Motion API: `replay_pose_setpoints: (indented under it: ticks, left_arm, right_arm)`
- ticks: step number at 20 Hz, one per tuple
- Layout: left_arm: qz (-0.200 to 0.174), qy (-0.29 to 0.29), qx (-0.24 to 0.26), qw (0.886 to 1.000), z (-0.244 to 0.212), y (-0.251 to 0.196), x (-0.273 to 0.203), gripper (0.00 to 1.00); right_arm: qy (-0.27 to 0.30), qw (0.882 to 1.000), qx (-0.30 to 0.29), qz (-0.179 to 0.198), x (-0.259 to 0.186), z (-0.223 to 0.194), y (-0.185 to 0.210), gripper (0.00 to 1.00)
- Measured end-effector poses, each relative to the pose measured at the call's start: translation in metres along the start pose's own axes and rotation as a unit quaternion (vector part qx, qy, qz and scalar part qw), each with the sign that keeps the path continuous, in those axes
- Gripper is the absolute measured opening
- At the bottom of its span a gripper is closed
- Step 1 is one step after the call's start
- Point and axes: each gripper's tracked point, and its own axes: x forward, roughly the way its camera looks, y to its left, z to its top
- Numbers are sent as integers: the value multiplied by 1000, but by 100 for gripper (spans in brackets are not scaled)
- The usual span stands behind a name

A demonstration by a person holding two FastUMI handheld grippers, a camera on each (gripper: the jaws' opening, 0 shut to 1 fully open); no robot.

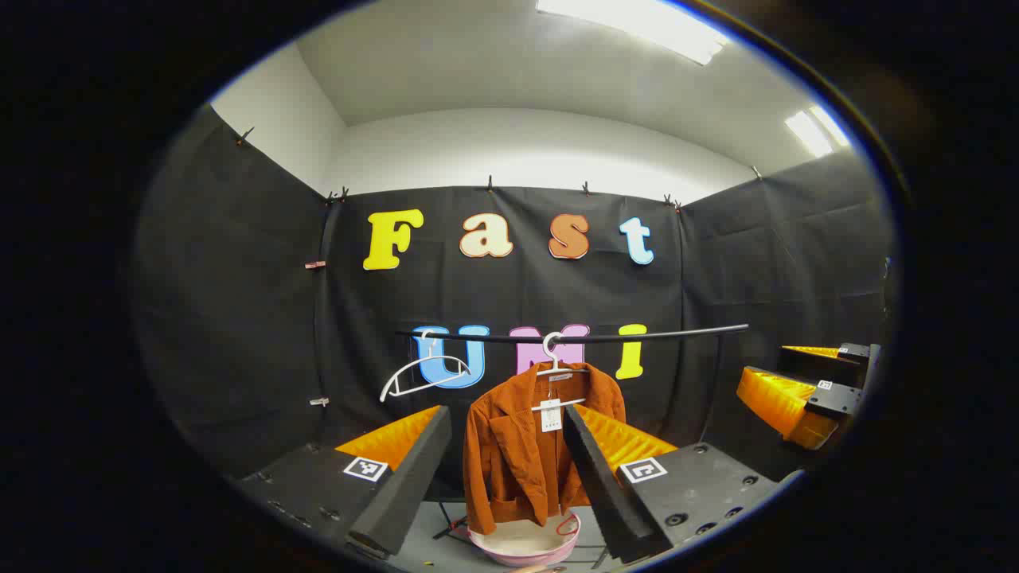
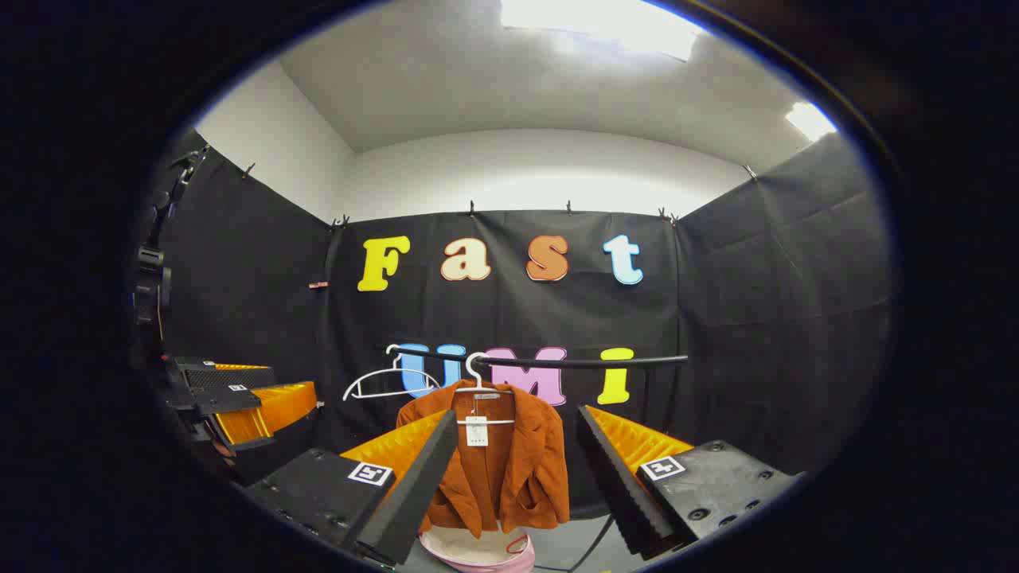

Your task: Grasp the clothes on the hanger with both hands and then place them into the laundry hamper below.

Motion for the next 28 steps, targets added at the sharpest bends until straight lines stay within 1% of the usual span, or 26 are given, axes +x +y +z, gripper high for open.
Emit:
replay_pose_setpoints:
  ticks: [3, 7, 8, 9, 10, 11, 12, 13, 14, 21, 28]
  left_arm:
    - [-3, 0, 3, 1000, -4, -8, 1, 90]
    - [-9, -6, -16, 1000, -4, -8, -3, 90]
    - [-8, -9, -19, 1000, -3, -6, -3, 90]
    - [-7, -10, -17, 1000, -2, -4, -3, 90]
    - [-6, -8, -14, 1000, -3, -2, -4, 90]
    - [-6, -7, -11, 1000, -5, -1, -4, 90]
    - [-8, -5, -10, 1000, -6, -2, -5, 90]
    - [-12, -3, -10, 1000, -8, -3, -5, 95]
    - [-15, -2, -11, 1000, -9, -4, -6, 90]
    - [-33, -4, -21, 999, -9, 4, -15, 90]
    - [-42, 1, -31, 999, -11, 19, -20, 90]
  right_arm:
    - [3, 1000, -5, 6, -1, 1, 2, 97]
    - [-2, 1000, -3, 7, -5, 4, 2, 97]
    - [-1, 1000, -2, 6, -5, 3, 2, 100]
    - [-1, 1000, 1, 5, -6, 4, 3, 97]
    - [0, 1000, 2, 4, -7, 4, 3, 97]
    - [1, 1000, 0, 2, -7, 4, 3, 100]
    - [1, 1000, -4, 0, -8, 4, 4, 97]
    - [1, 1000, -6, -1, -10, 4, 5, 98]
    - [1, 1000, -7, -1, -11, 5, 7, 98]
    - [4, 1000, -8, -3, -18, 3, 22, 98]
    - [13, 1000, -17, 9, -26, -3, 48, 98]
